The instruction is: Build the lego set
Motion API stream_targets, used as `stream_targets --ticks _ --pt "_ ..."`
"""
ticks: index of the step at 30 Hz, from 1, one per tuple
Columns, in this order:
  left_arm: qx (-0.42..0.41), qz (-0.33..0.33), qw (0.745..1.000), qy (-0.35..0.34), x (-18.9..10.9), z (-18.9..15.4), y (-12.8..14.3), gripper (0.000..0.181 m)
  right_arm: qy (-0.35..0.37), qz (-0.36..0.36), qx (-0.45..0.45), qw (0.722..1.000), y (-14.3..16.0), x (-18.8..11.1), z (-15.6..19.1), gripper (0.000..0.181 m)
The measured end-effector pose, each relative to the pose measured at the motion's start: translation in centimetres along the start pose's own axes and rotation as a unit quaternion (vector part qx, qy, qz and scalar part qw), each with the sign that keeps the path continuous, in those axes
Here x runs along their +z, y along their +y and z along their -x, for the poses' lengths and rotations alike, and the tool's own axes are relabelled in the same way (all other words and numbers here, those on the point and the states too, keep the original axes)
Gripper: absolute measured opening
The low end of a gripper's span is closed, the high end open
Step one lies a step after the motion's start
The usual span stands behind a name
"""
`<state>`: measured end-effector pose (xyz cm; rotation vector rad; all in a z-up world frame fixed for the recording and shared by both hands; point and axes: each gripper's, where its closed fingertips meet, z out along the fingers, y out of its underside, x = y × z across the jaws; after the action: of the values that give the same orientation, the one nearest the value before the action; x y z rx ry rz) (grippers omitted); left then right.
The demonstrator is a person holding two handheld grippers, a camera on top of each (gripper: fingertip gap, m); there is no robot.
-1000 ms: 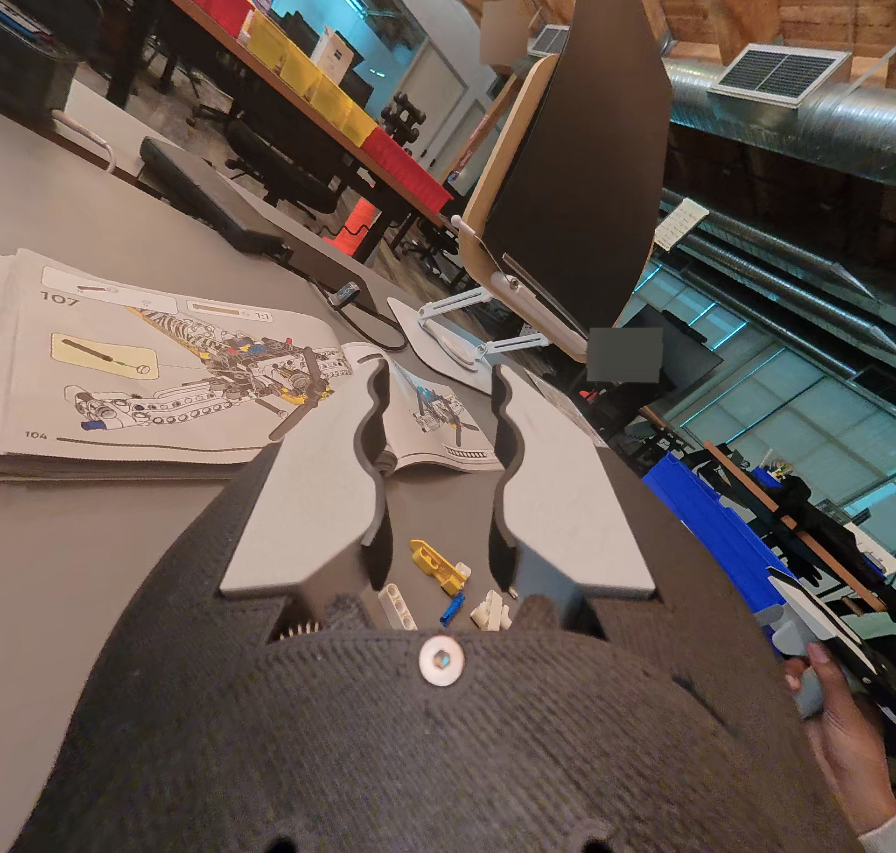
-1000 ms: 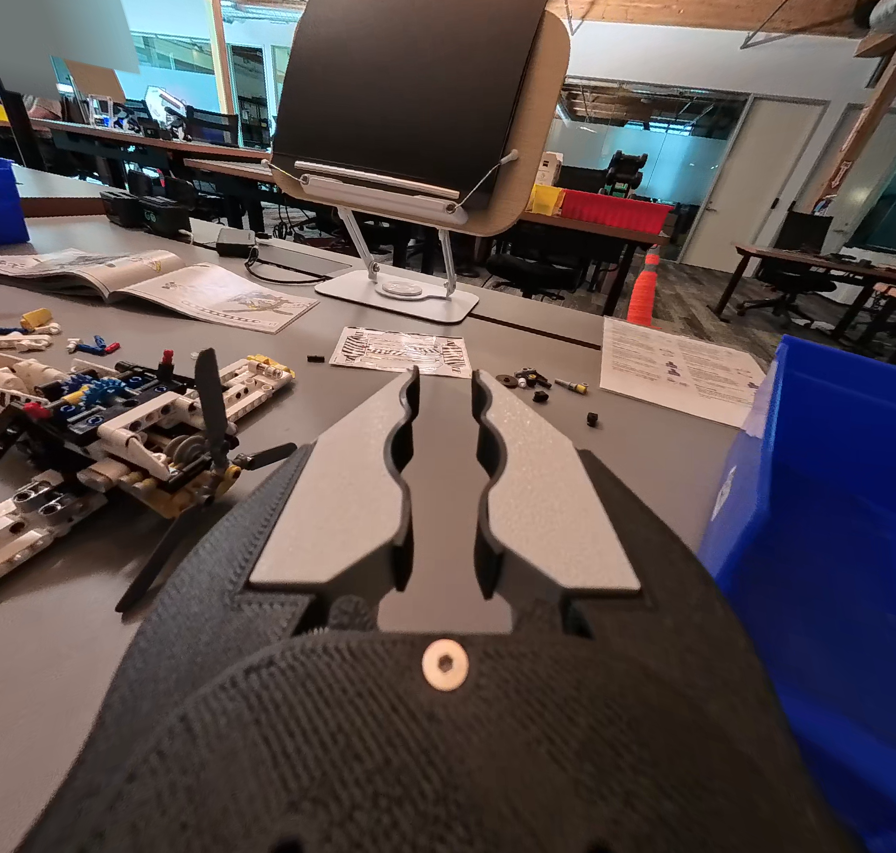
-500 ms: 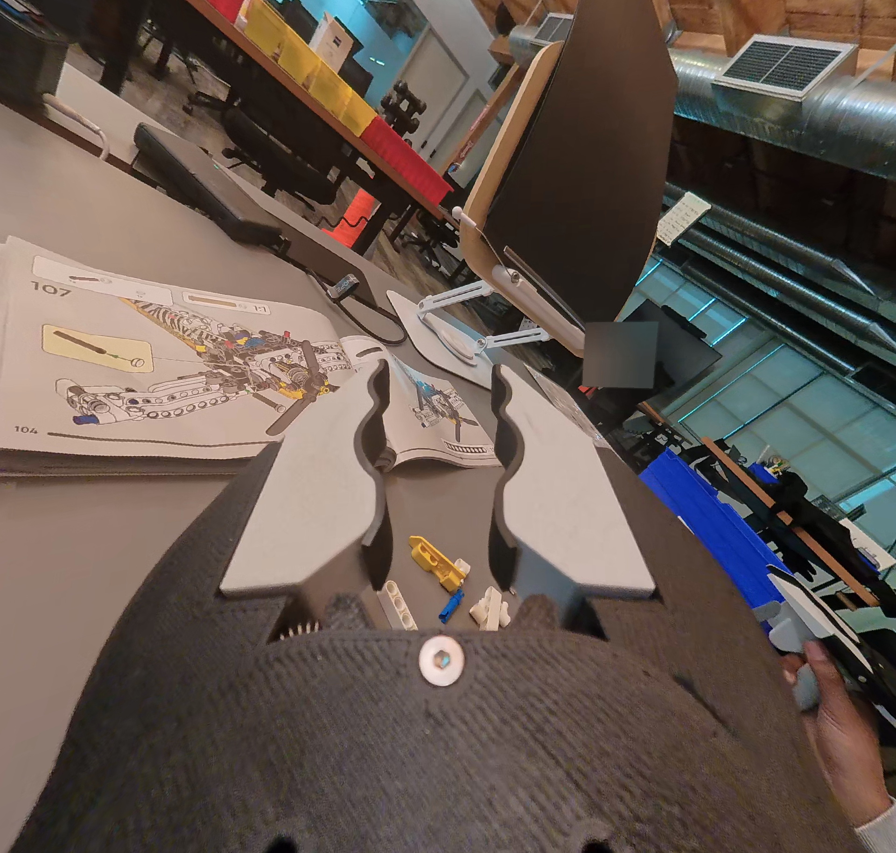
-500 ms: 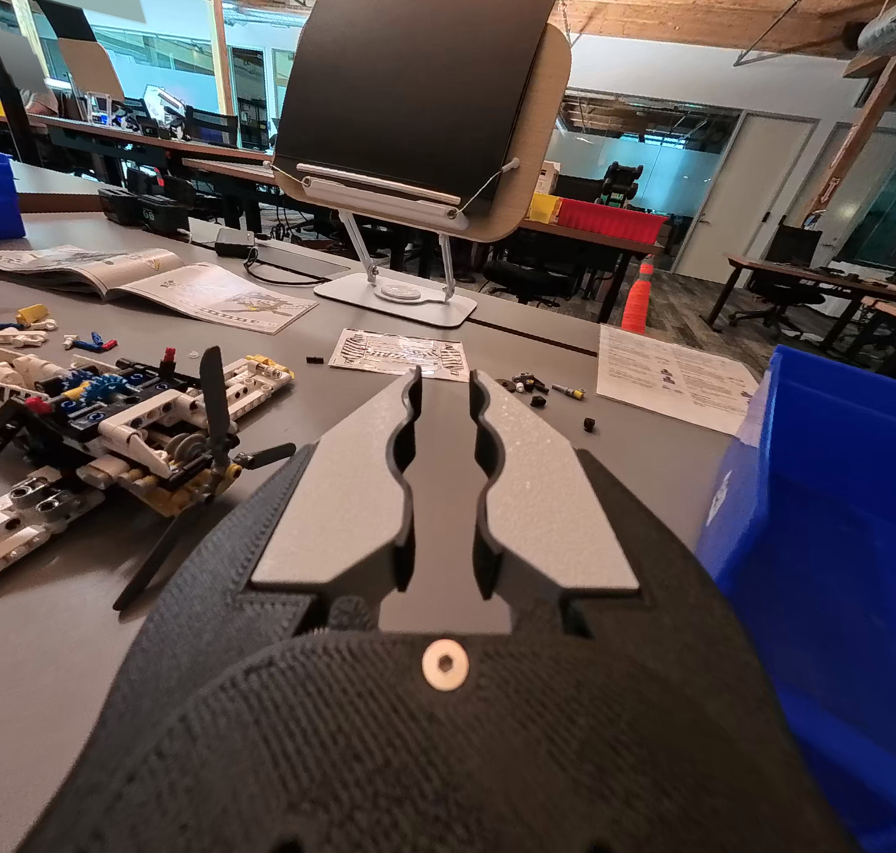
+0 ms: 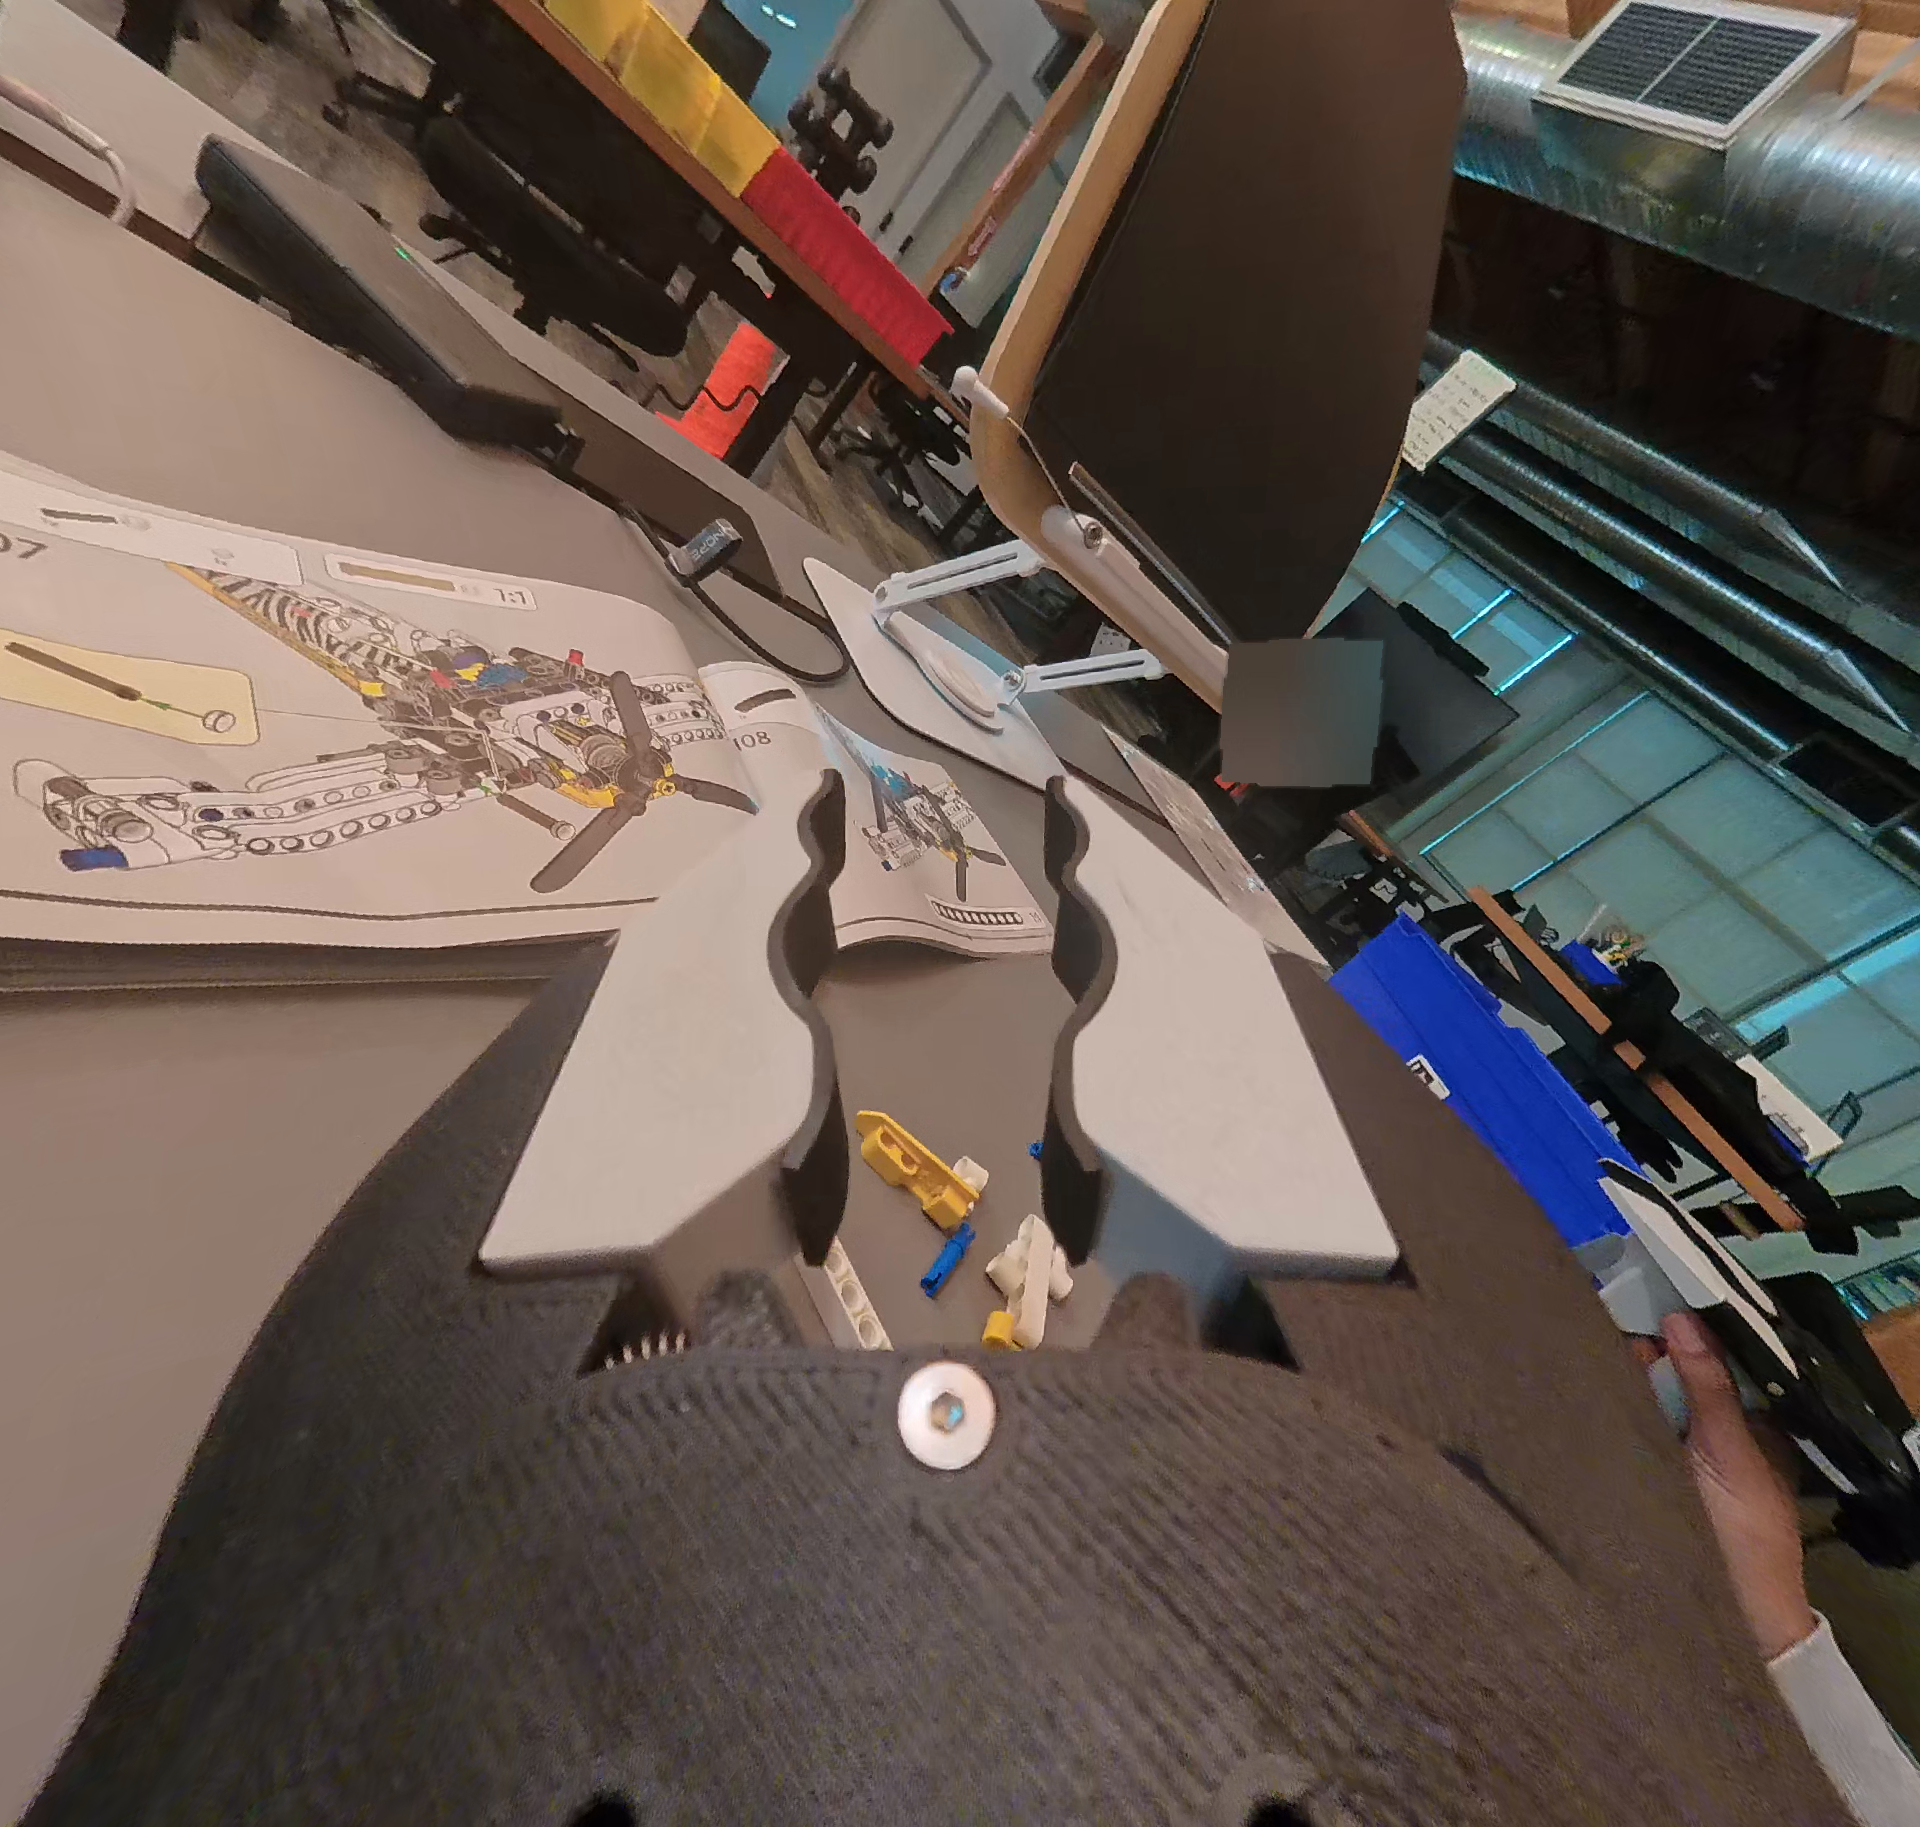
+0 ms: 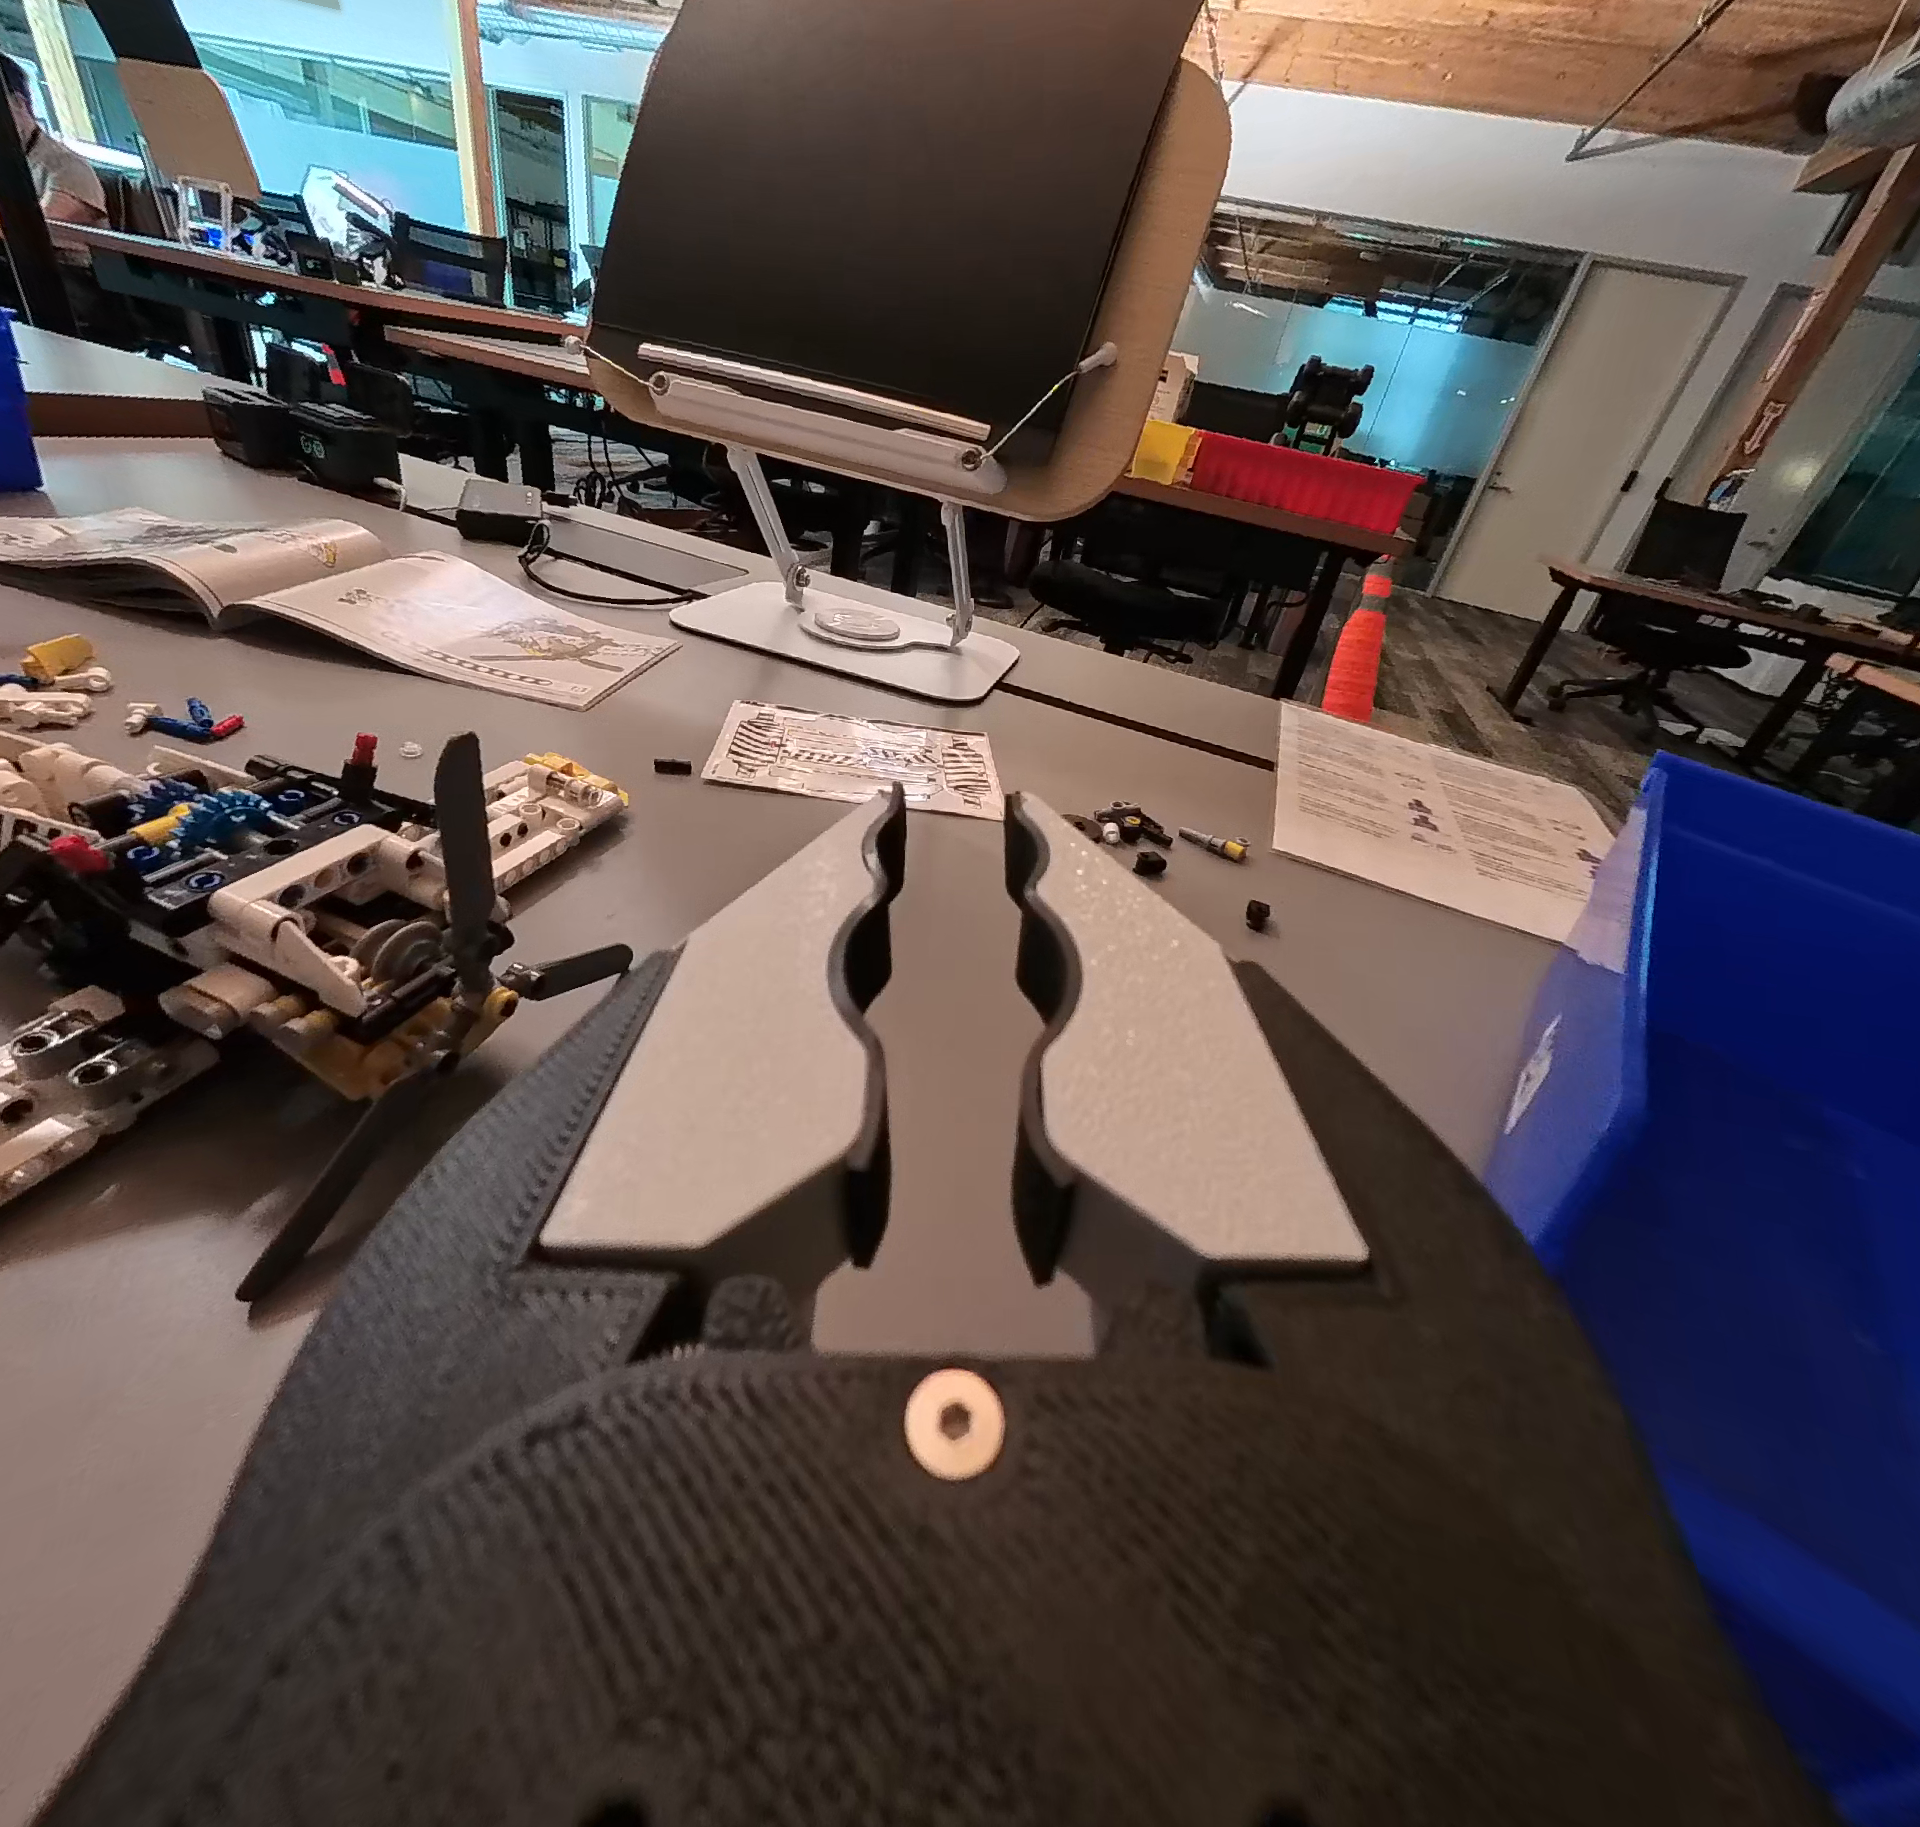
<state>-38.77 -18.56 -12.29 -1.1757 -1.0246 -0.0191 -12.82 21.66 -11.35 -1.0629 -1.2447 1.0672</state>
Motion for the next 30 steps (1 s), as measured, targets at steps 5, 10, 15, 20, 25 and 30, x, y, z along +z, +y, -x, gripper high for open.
stream_targets --ticks 5,10,15,20,25,30 --pt "0.001 0.002 1.000 -0.001 0.0 0.0 0.1 0.036 -0.001 0.000 0.000 1.000 0.0 0.0 0.0 0.017" --pt "0.001 0.006 1.000 -0.001 0.1 0.0 0.2 0.037 -0.001 0.000 0.000 1.000 0.0 0.0 0.0 0.017" --pt "0.001 0.011 1.000 0.001 0.2 0.0 0.4 0.037 -0.003 0.000 -0.002 1.000 0.0 0.0 0.1 0.015" --pt "0.000 0.016 1.000 0.003 0.2 -0.1 0.6 0.037 -0.002 -0.001 -0.004 1.000 0.0 0.0 0.1 0.015" --pt "0.023 0.032 0.999 0.005 0.6 -0.7 1.1 0.039 -0.001 0.003 -0.001 1.000 0.1 0.1 0.0 0.015" --pt "0.079 0.163 0.983 -0.024 3.9 -1.8 5.5 0.045 0.000 0.001 0.004 1.000 0.0 0.1 -0.1 0.015"
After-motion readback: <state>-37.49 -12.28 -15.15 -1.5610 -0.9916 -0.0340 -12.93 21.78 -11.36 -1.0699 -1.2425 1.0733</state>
